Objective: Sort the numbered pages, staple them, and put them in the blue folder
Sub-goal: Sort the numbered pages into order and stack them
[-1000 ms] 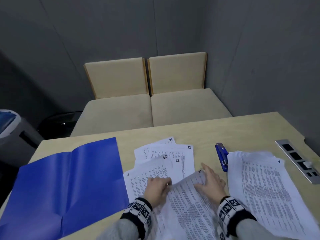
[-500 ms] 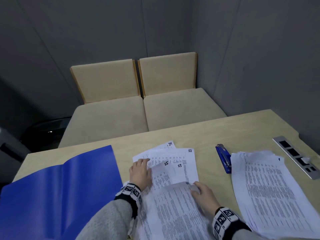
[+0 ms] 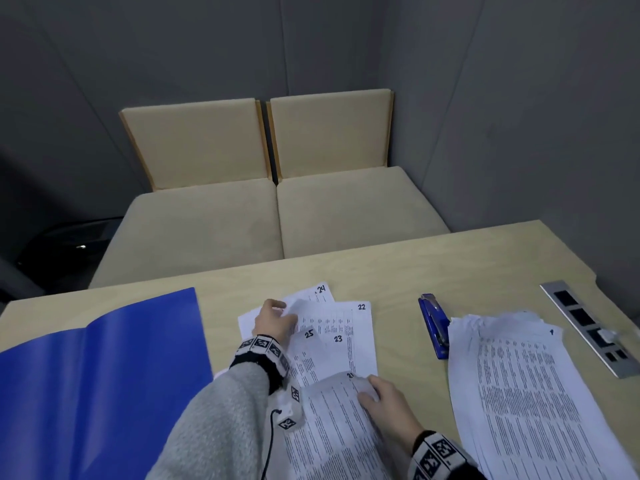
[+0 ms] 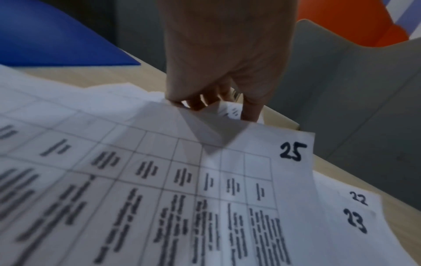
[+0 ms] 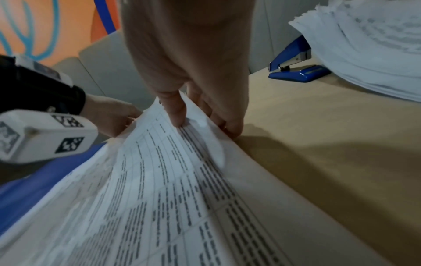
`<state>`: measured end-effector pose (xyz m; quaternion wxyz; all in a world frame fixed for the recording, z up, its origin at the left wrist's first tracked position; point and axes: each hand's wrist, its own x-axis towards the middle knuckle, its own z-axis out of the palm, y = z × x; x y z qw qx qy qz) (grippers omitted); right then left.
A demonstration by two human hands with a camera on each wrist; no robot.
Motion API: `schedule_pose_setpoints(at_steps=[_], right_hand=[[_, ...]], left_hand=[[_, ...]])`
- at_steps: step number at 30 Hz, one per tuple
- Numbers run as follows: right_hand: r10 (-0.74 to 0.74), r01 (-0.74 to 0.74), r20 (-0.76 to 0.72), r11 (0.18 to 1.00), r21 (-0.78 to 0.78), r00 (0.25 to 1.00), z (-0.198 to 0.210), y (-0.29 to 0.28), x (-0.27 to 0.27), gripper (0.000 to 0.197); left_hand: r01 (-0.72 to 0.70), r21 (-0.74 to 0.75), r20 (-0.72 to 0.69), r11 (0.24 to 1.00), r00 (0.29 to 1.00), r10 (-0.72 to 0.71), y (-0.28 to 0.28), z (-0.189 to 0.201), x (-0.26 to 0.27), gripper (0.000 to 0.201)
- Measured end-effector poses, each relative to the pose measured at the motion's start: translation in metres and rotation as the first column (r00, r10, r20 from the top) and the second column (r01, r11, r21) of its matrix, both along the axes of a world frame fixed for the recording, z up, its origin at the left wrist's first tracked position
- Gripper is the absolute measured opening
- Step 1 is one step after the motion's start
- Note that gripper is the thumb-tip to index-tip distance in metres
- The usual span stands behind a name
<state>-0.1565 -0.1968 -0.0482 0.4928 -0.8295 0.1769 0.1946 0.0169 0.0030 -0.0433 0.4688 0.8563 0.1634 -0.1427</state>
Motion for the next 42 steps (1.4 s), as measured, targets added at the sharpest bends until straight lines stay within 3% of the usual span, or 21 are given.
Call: schedule_pose_setpoints(at_steps=[3,6,9,12,16,19,21,24,27,29,31,33,35,38,42], right_hand=[[0.031,-0.031,-0.001,0.999,0.020,1.000,0.005,-0.005,0.008,0.015],[0.061,-0.062,0.020,0.998,0.023,0.998,0.009,-0.012,0.016,0.018],[0.062,-0.064,0.029,0.996,0.060,0.998,0.008,-0.019,0.017,0.015],[0.048,-0.049,0.027,0.997,0.062,0.999,0.006,-0.021,0.015,0.018],[0.074,-0.074,0.022,0.997,-0.001,0.997,0.007,-0.018,0.015,0.012],[0.046,-0.048,0.017,0.995,0.089,0.999,0.005,-0.020,0.013,0.011],[0.028,-0.032,0.025,0.985,0.171,0.999,0.005,-0.024,0.013,0.016],[-0.028,0.036,-0.027,0.929,0.369,0.999,0.018,-0.028,0.011,0.016],[-0.050,0.084,-0.079,0.844,0.530,0.996,0.033,-0.038,0.008,0.017],[-0.049,0.089,-0.083,0.784,0.614,0.995,0.043,-0.045,0.007,0.019],[-0.017,0.056,-0.068,0.774,0.630,0.998,0.060,-0.044,0.009,0.008],[-0.003,0.030,-0.043,0.771,0.637,0.999,0.075,-0.040,0.016,0.020],[-0.025,0.033,-0.021,0.756,0.653,0.999,0.083,-0.030,0.026,0.027],[-0.082,0.044,0.028,0.752,0.657,0.996,0.076,-0.012,0.041,0.031],[-0.150,0.087,0.051,0.784,0.614,0.987,0.062,0.012,0.051,0.022]], left_hand=[[0.084,0.039,0.191,0.996,0.977,-0.090,-0.004,0.020,-0.013,0.012],[0.201,0.152,0.434,0.968,0.866,-0.248,-0.001,0.048,-0.024,0.011],[0.247,0.218,0.605,0.944,0.724,-0.330,0.004,0.082,-0.038,0.025],[0.193,0.237,0.730,0.952,0.612,-0.306,0.010,0.120,-0.049,0.032],[0.085,0.276,0.850,0.957,0.443,-0.284,0.026,0.165,-0.057,0.021],[-0.015,0.282,0.917,0.959,0.298,-0.265,0.041,0.203,-0.061,0.021],[-0.070,0.225,0.946,0.972,0.253,-0.201,0.057,0.224,-0.063,0.022],[-0.105,0.020,0.948,0.994,0.319,0.014,0.087,0.239,-0.062,0.021],[-0.142,-0.119,0.869,0.983,0.464,0.172,0.116,0.223,-0.058,0.019],[-0.118,-0.109,0.812,0.987,0.562,0.157,0.129,0.199,-0.056,0.017],[-0.074,-0.086,0.727,0.994,0.677,0.113,0.136,0.168,-0.057,0.016],[-0.028,-0.134,0.590,0.991,0.801,0.102,0.135,0.140,-0.064,0.017],[0.044,-0.236,0.466,0.971,0.882,0.073,0.129,0.113,-0.073,0.016],[0.083,-0.330,0.314,0.940,0.949,0.026,0.114,0.084,-0.090,0.022],[0.076,-0.412,0.179,0.908,0.984,-0.002,0.101,0.057,-0.105,0.028]])
